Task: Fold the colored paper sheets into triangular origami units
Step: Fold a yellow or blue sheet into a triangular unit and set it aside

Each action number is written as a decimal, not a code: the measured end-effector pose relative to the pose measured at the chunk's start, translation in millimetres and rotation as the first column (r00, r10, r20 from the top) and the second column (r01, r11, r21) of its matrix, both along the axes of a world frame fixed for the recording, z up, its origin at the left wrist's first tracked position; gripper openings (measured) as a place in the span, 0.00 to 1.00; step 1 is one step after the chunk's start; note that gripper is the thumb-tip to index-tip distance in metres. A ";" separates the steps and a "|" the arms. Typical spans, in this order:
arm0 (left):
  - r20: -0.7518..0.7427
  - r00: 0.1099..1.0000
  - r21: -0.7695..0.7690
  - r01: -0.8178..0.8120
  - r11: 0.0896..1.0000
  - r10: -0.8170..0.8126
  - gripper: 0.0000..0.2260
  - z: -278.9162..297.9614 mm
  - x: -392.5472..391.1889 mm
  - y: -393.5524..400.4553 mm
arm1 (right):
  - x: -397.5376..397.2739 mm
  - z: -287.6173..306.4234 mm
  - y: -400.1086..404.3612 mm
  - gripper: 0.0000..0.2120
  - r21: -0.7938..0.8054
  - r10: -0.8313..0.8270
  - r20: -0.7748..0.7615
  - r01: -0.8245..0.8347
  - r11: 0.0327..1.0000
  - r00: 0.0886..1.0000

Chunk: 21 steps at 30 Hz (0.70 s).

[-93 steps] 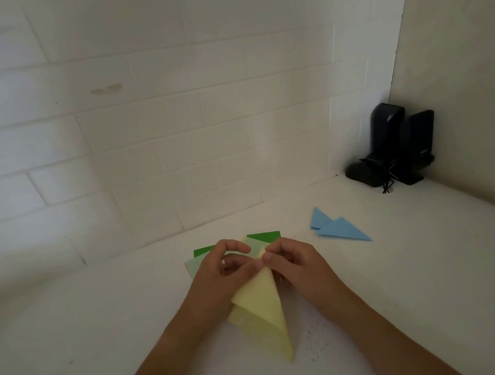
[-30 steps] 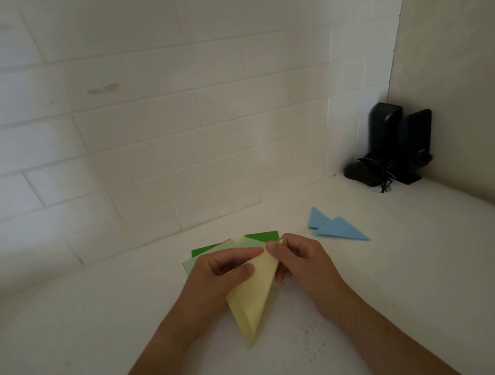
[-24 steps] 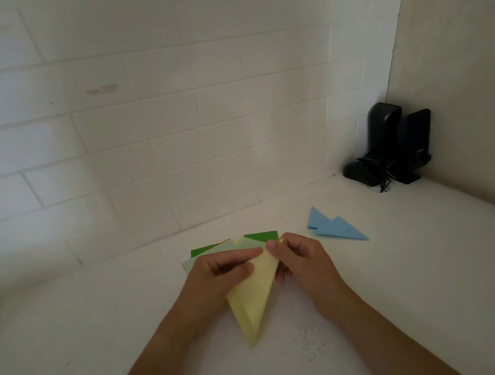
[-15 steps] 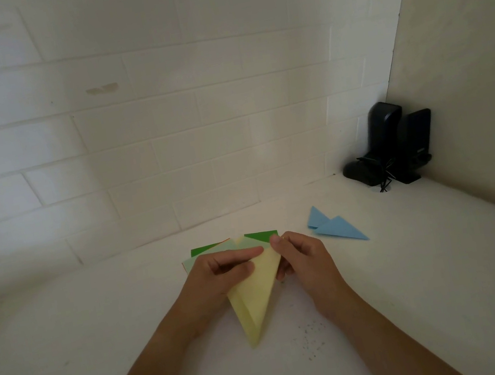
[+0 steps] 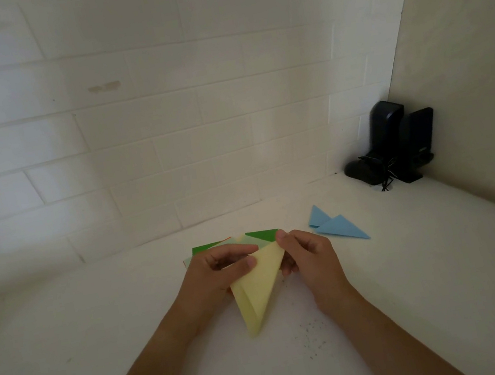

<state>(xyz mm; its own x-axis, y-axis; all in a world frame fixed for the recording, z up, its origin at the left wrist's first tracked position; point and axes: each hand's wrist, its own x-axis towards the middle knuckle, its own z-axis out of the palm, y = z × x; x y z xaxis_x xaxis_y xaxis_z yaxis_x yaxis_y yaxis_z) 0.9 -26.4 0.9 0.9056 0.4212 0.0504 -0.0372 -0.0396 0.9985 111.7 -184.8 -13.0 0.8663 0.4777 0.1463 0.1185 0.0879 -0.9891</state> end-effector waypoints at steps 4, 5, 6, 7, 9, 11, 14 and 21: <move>0.013 1.000 -0.003 -0.018 1.000 0.018 0.07 1.0 -0.3 -1.7 | -0.4 0.0 -0.3 0.19 -0.035 -0.012 0.035 0.013 0.999 0.999; 0.016 1.000 -0.004 -0.022 1.000 0.022 0.07 1.2 -0.5 -1.7 | -0.8 0.5 -0.3 0.19 -0.043 -0.006 0.046 0.008 0.999 0.999; 0.023 0.999 -0.009 -0.027 1.000 0.027 0.07 1.0 -0.5 -1.1 | -0.9 1.0 0.0 0.20 -0.051 0.004 0.053 -0.001 0.999 0.999; 0.034 0.999 -0.018 -0.032 0.999 0.033 0.08 0.9 -0.7 -0.5 | -1.1 1.3 0.1 0.20 -0.056 0.017 0.054 -0.014 0.998 0.998; 0.056 0.997 -0.034 -0.042 0.999 0.044 0.09 0.8 -1.0 0.1 | -1.7 2.0 0.0 0.20 -0.059 0.045 0.045 -0.043 0.997 0.998; 0.064 0.997 -0.047 -0.040 0.998 0.042 0.09 1.0 -1.3 0.2 | -2.9 2.8 -0.3 0.20 -0.070 0.067 0.043 -0.064 0.996 0.997; 0.045 0.998 -0.037 -0.037 0.999 0.039 0.08 0.6 -0.8 0.5 | -4.3 3.0 -0.3 0.19 -0.095 0.064 0.066 -0.058 0.994 0.996; 0.034 0.995 -0.014 -0.094 0.995 0.094 0.05 -1.0 1.7 2.2 | -3.0 2.3 0.1 0.20 -0.080 0.014 0.106 -0.005 0.997 0.994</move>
<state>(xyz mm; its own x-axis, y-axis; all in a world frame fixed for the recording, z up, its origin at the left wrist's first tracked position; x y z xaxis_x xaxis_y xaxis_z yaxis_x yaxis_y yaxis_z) 2.6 -24.3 -0.1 0.8596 0.5053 0.0753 -0.0684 -0.0321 0.9971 108.7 -184.6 -10.7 0.8432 0.4998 0.1983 0.2228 0.0108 -0.9748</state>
